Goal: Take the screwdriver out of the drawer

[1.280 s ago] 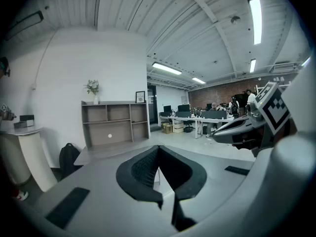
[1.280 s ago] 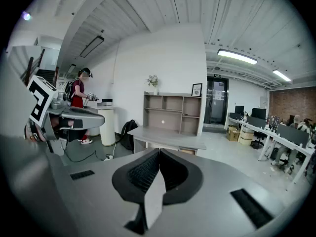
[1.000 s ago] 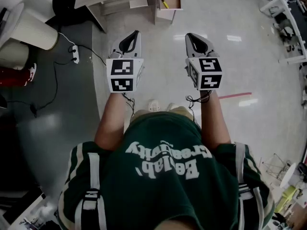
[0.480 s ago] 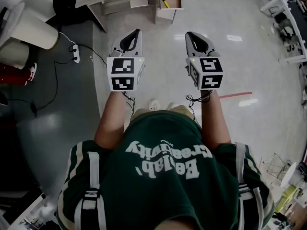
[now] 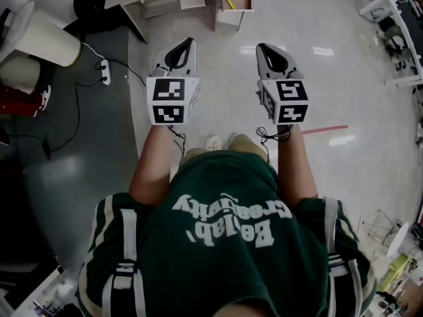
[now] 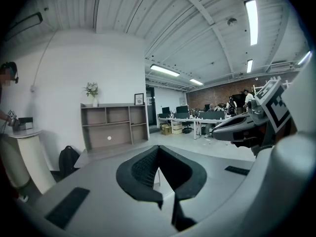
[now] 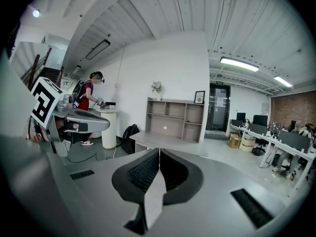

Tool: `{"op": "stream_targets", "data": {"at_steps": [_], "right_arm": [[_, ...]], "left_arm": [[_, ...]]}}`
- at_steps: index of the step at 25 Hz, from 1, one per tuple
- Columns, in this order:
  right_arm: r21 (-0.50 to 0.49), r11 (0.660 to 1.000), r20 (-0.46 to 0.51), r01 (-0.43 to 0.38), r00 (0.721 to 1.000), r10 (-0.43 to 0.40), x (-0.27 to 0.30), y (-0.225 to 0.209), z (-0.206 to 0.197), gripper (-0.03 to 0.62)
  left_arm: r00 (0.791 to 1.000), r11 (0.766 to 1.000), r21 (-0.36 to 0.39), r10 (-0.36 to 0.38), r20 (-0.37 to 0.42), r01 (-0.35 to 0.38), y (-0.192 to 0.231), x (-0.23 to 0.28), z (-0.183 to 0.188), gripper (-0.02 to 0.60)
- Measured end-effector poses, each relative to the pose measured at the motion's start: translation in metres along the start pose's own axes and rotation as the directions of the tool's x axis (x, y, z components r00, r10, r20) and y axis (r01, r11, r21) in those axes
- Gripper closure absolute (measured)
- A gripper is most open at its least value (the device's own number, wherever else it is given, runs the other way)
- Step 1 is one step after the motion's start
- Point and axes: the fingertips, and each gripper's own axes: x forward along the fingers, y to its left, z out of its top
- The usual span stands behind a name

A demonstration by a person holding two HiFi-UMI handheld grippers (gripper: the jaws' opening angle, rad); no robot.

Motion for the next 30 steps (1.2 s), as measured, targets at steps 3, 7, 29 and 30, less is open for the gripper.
{"op": "stream_targets", "data": {"at_steps": [3, 7, 29, 30], "right_arm": [[-0.001, 1.000, 0.001, 0.001, 1.000, -0.001, 0.001, 0.000, -0.002, 0.559], [-0.007, 1.000, 0.003, 0.006, 1.000, -0.006, 0.005, -0.003, -0.002, 0.559], [-0.023, 0.998, 0.013, -0.060, 0.998, 0.060, 0.153, -0.112, 0.026, 0.559], [-0.024, 0.998, 0.013, -0.065, 0.998, 0.066, 0.164, -0.120, 0.028, 0.559]], "left_arm": [[1.000, 1.000, 0.004, -0.004, -0.009, 0.004, -0.001, 0.001, -0.003, 0.565], [1.000, 1.000, 0.008, -0.003, -0.011, 0.003, 0.002, 0.006, -0.003, 0.565], [0.999, 0.999, 0.009, 0.031, -0.025, -0.031, 0.036, 0.179, 0.025, 0.565], [0.999, 0.999, 0.008, 0.038, -0.026, -0.038, 0.040, 0.191, 0.027, 0.565]]}}
